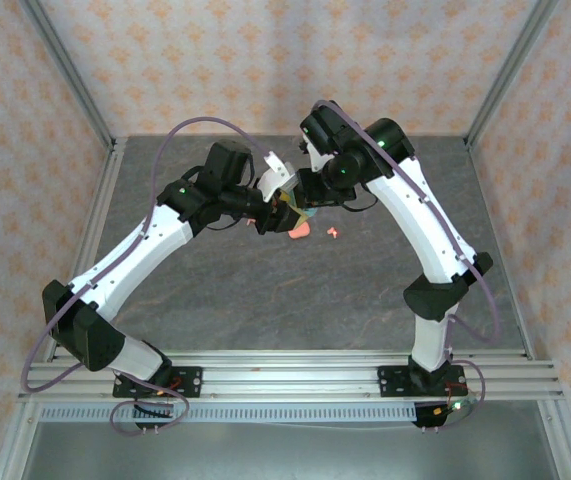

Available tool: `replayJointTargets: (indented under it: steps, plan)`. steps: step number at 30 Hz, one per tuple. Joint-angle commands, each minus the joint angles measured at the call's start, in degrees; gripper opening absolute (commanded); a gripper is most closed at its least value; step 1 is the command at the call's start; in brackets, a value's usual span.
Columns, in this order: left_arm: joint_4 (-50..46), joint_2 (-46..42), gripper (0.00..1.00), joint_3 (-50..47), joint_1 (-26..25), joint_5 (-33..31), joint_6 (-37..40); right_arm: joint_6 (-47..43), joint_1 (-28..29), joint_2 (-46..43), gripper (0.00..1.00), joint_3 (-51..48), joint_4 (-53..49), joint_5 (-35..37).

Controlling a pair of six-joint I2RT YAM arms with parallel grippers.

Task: Insert wireless bluetooth earbuds into charging case

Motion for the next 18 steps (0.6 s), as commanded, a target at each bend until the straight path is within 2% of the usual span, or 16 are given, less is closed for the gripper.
replayJointTargets:
  steps: [1,12,18]
  plan:
    - [2.66,-1.99,0.08,1.53,-0.3,1.45,0.63,1.24,0.19,-0.87,0.31,-0.59,1.49,-2.11]
    - [4.19,-2.71,0.08,1.18,-0.3,1.71,-0.03,4.21,-1.19,-4.99,0.31,-5.07,6.76,-5.95]
    - [6.77,-3.36,0.08,0.14,-0.37,1.87,-1.19,6.29,-1.83,-8.43,0.31,-4.98,10.06,-3.44]
